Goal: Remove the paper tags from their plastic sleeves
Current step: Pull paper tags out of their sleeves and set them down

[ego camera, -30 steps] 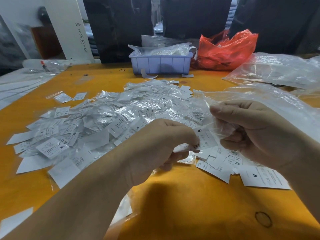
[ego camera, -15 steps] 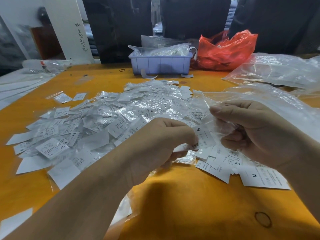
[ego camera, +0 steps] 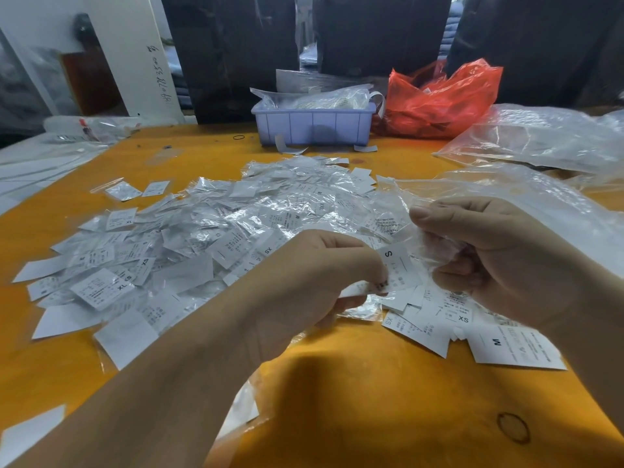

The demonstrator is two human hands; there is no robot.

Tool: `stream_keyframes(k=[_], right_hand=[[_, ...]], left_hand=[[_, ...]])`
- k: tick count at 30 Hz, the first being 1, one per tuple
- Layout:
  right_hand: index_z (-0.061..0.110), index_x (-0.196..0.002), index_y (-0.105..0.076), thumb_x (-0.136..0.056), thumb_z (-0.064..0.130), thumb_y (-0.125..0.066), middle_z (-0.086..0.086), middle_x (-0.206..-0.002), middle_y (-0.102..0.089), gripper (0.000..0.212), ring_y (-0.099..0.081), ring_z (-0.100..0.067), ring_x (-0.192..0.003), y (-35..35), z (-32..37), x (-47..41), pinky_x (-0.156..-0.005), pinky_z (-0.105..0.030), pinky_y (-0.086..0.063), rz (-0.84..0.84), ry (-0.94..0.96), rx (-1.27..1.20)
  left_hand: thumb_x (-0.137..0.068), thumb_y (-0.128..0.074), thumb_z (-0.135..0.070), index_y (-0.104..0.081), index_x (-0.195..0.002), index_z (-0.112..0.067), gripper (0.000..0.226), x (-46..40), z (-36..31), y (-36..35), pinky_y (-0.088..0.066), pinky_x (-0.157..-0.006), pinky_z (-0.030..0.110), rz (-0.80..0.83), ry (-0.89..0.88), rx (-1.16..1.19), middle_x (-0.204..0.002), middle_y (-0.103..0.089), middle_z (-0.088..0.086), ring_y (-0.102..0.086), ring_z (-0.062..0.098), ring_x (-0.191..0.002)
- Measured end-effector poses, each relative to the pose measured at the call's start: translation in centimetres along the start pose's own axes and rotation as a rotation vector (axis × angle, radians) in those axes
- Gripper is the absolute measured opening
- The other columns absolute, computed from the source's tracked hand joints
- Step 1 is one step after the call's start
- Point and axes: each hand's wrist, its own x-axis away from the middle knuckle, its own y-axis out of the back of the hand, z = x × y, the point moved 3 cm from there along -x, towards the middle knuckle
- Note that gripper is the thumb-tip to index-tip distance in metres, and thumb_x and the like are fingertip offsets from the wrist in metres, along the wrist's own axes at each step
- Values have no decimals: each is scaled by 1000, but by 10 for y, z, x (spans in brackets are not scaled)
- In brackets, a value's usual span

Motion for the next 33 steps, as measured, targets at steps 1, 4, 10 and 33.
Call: stream_keyframes(k=[1, 4, 10, 33], right_hand=[[20, -45, -55, -73, 31, -68, 0, -50, -32, 33, -17, -13, -45, -1, 0, 0, -41, -19, -18, 7, -4, 0], [18, -47, -52, -74, 30, -68, 1, -50, -35, 33, -18, -14, -45, -3, -1, 2, -41, -20, -18, 44, -16, -8], [17, -51, -59, -73, 31, -68, -3, -52, -36, 27, -17, -16, -48, -8, -2, 3, -40, -20, -19, 92, -30, 24], [20, -46, -54, -74, 29, -67, 1, -49, -31, 31, -18, -12, -44, -2, 2, 2, -40, -19, -18, 53, -1, -26]], left_hand=[[-66, -61, -22, -62, -49, -19, 17, 0, 0, 0, -27, -39, 13, 0, -1, 5, -48, -57, -10, -47, 1, -34], [-65, -61, -22, -62, -50, -18, 15, 0, 0, 0, -27, -40, 15, -12, 4, -6, -49, -57, -10, -47, 1, -34], [-65, -61, -23, -63, -51, -18, 15, 0, 2, 0, -22, -44, 20, -27, 10, -17, -47, -55, -11, -47, 1, -34], [-81, -65, -12, -62, -52, -14, 29, 1, 0, 1, -32, -36, 9, -24, 4, -2, -51, -59, -12, -50, -1, -35]])
